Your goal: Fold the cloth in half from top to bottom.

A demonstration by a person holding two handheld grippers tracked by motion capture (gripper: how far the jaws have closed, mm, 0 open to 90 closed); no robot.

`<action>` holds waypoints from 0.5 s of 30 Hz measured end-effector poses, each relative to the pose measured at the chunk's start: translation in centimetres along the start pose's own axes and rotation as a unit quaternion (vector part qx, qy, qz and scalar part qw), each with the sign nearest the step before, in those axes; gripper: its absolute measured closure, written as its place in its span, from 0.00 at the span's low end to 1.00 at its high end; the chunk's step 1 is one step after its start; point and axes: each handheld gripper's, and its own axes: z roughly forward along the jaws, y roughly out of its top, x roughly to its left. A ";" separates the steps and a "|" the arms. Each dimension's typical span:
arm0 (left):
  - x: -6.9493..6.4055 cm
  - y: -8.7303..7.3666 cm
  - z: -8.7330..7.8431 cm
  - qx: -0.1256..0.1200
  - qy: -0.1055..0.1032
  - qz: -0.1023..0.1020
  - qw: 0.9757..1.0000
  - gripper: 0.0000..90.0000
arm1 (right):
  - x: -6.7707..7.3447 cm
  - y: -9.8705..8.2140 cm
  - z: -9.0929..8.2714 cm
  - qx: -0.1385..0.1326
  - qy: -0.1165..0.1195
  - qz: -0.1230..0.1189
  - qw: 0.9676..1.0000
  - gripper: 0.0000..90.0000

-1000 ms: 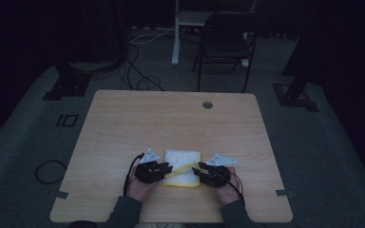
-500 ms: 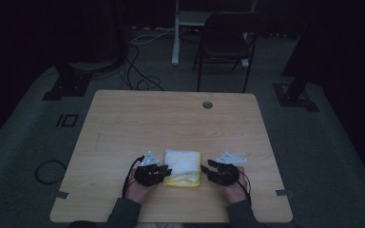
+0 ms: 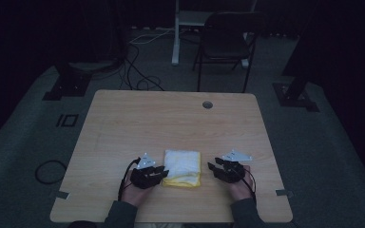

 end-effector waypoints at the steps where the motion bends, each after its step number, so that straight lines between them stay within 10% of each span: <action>1: 0.1 0.0 -0.1 -0.002 0.002 -0.001 1.000 0.78 | -0.2 0.0 0.1 0.002 -0.005 -0.001 1.000 0.63; 15: 2.4 0.3 -0.9 -0.020 0.026 -0.030 0.999 0.73 | -2.5 -0.3 0.6 0.017 -0.048 0.008 0.999 0.61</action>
